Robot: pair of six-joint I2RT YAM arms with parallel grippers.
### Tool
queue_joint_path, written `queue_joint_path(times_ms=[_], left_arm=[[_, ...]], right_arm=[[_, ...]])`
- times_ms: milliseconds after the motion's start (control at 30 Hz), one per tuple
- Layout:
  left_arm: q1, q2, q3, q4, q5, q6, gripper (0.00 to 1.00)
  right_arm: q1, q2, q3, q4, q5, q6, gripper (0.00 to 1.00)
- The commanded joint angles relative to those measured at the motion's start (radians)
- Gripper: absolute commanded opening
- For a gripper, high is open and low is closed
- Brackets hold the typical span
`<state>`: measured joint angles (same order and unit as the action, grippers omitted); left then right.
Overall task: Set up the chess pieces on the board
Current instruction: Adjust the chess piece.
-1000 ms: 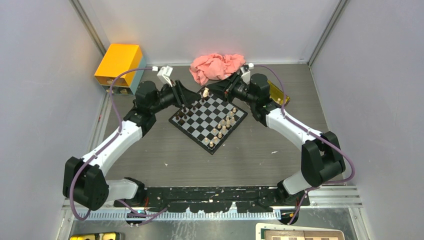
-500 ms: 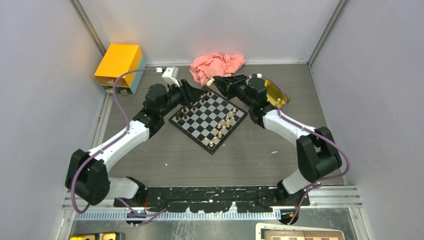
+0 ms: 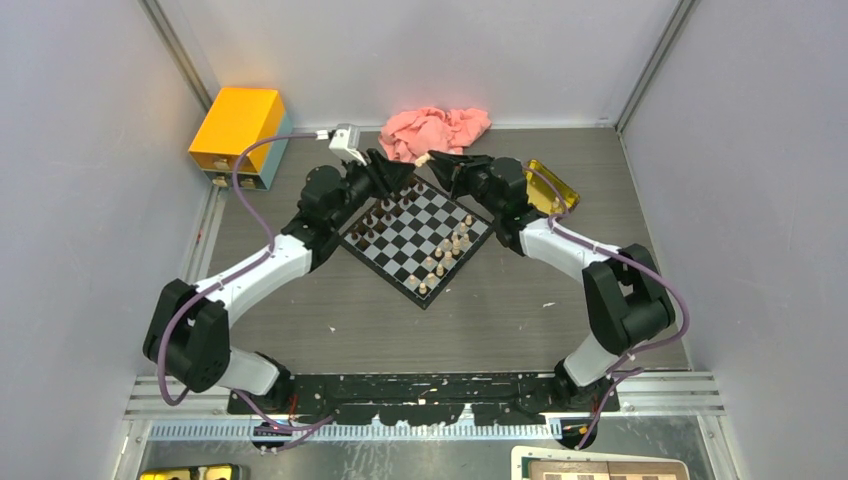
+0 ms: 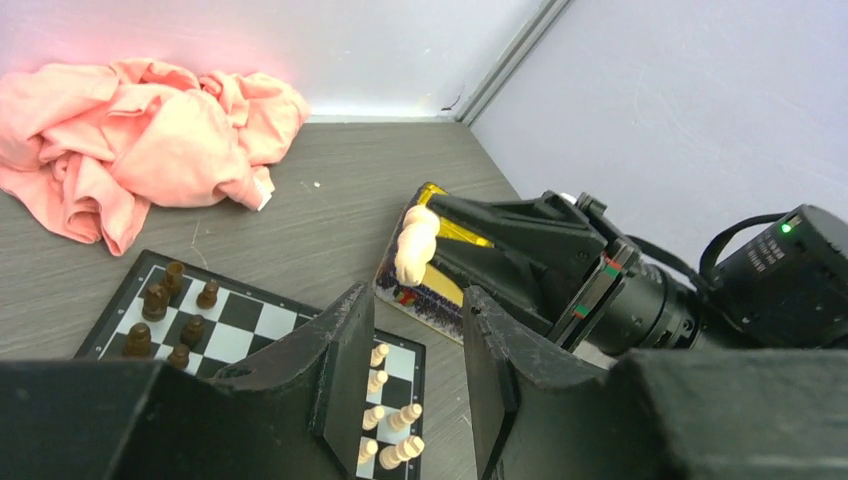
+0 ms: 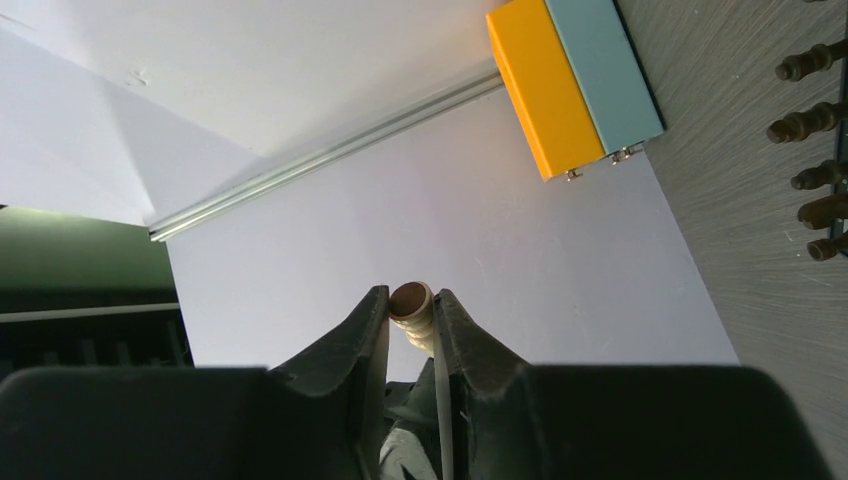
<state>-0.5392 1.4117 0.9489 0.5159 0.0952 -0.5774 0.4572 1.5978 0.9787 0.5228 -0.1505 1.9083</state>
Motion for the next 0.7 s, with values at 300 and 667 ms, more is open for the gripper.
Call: queue_joint_path(times_ms=[300, 667], left_arm=[[-0.002, 0.051, 0.077, 0.092, 0.006, -0.010, 0.39], [-0.002, 0.063, 0.073, 0.086, 0.017, -0.009, 0.40]], right_arm=[[0.008, 0.034, 0.020, 0.111, -0.008, 0.034, 0.01], [0.012, 0.039, 0.042, 0.115, -0.017, 0.037, 0.01]])
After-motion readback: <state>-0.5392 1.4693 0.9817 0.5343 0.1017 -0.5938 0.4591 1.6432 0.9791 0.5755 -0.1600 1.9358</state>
